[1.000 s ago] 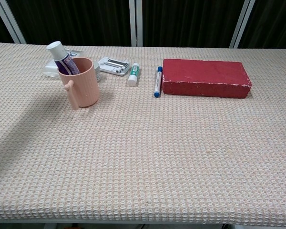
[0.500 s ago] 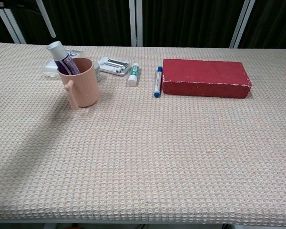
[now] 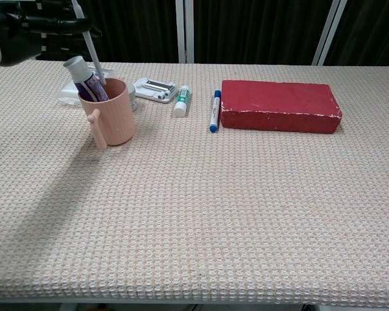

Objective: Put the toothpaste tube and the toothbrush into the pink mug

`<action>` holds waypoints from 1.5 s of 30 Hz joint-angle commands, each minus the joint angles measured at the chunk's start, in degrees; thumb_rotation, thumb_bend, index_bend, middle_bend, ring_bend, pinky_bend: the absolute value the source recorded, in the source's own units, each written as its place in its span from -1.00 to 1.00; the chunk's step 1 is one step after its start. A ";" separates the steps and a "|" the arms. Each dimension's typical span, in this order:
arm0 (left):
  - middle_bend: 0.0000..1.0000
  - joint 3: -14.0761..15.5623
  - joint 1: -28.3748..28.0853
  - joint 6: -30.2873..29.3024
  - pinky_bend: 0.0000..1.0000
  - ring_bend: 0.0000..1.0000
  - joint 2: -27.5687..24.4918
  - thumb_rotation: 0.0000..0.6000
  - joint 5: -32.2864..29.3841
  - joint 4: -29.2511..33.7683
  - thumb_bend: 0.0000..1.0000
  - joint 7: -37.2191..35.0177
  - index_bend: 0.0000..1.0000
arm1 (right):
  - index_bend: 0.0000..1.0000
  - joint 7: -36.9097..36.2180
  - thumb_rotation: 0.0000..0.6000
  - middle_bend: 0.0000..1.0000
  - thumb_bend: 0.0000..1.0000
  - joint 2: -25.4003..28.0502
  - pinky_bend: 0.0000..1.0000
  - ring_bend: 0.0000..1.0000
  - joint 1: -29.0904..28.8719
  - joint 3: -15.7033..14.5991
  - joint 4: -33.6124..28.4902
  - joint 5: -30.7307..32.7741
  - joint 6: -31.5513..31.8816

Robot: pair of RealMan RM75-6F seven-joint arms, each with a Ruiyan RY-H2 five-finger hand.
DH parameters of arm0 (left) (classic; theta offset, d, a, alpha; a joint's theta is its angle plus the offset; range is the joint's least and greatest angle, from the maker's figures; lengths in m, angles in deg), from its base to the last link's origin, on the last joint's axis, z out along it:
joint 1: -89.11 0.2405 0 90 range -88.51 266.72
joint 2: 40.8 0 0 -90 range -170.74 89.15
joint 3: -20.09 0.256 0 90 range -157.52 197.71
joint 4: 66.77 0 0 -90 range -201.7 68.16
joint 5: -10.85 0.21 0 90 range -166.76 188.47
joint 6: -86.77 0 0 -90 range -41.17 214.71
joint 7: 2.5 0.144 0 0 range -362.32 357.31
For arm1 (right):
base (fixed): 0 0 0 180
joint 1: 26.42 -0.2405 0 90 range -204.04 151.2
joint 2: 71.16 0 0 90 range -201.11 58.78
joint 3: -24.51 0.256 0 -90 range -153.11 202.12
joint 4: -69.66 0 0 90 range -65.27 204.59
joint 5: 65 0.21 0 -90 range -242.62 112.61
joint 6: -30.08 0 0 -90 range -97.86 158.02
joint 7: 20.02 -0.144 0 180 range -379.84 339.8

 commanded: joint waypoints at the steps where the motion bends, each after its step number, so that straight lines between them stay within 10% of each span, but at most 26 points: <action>1: -0.15 0.17 0.05 0.21 -0.33 -0.55 0.82 1.00 0.03 -1.21 -0.31 0.20 0.53 | -1.00 0.05 0.66 -1.00 0.00 -0.03 -1.00 -1.00 0.02 0.01 0.00 0.05 0.02; 10: -0.23 1.27 0.88 -0.73 -0.40 -0.61 3.79 1.00 3.09 -5.66 -0.32 -0.55 0.40 | -1.00 0.51 0.65 -1.00 0.01 -0.11 -1.00 -1.00 -0.21 0.21 -0.22 0.07 -0.04; 22: -0.56 2.88 1.40 -2.05 -0.50 -0.77 4.67 1.00 9.02 -8.19 -0.35 -3.23 -0.56 | -1.00 0.51 0.66 -1.00 0.01 -0.33 -1.00 -1.00 -0.21 0.24 -0.03 0.16 0.03; 32: -0.68 2.44 4.23 -10.58 -0.52 -0.83 2.46 0.99 13.54 -4.98 -0.37 -2.42 -0.71 | -1.00 0.13 0.65 -1.00 0.01 -0.35 -1.00 -1.00 0.02 0.33 0.32 0.01 0.62; 37: -0.71 4.60 9.77 -21.75 -0.53 -0.83 -5.04 0.58 19.96 -1.19 -0.41 8.39 -0.67 | -1.00 0.25 0.65 -1.00 0.00 -0.41 -1.00 -1.00 0.45 0.11 1.38 0.12 0.95; 45: -0.72 19.12 24.45 -33.46 -0.57 -0.84 -15.67 0.51 27.57 -2.58 -0.47 47.25 -0.63 | -1.00 -0.48 0.65 -1.00 -0.05 -2.61 -1.00 -1.00 2.65 -0.94 7.77 0.42 2.96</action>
